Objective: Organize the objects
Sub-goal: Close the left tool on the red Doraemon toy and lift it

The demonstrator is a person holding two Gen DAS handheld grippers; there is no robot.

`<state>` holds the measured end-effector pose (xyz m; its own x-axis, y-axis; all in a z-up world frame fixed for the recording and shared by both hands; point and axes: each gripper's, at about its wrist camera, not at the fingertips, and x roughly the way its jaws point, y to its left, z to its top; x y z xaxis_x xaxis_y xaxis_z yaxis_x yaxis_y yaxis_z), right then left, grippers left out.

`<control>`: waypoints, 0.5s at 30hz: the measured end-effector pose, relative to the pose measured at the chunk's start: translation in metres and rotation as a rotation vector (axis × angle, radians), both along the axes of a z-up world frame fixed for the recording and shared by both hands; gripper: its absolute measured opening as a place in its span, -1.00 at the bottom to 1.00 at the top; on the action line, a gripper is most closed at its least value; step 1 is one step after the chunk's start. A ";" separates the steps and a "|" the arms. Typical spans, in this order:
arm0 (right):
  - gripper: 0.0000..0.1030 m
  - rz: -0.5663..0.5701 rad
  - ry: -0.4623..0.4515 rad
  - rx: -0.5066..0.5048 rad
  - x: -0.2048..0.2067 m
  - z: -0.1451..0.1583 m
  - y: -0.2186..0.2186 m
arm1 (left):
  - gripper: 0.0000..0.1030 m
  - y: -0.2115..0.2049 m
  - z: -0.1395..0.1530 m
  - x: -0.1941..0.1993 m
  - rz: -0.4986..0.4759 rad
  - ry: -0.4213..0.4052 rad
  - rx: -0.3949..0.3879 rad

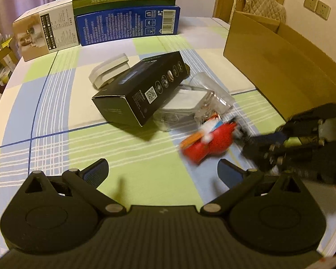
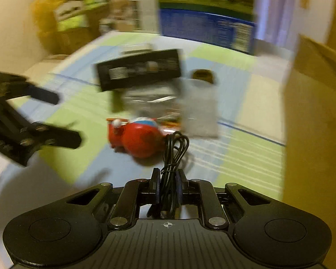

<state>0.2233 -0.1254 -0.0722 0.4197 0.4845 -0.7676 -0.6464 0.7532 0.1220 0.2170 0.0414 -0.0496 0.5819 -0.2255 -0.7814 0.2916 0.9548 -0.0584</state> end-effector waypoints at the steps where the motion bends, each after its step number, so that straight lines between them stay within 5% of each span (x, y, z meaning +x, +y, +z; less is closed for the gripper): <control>1: -0.79 0.022 0.014 0.019 -0.003 0.001 0.001 | 0.97 0.000 0.000 0.000 -0.001 -0.001 -0.008; 9: -0.79 -0.024 0.022 -0.013 -0.010 0.000 -0.002 | 0.97 -0.008 -0.006 0.005 -0.010 0.009 -0.053; 15: -0.79 -0.051 0.026 -0.017 -0.007 0.001 -0.006 | 0.74 -0.017 -0.013 0.011 0.026 0.021 -0.081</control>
<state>0.2165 -0.1313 -0.0713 0.4234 0.4502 -0.7862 -0.6041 0.7870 0.1253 0.2281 0.0240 -0.0627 0.5725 -0.2735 -0.7729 0.2643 0.9540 -0.1418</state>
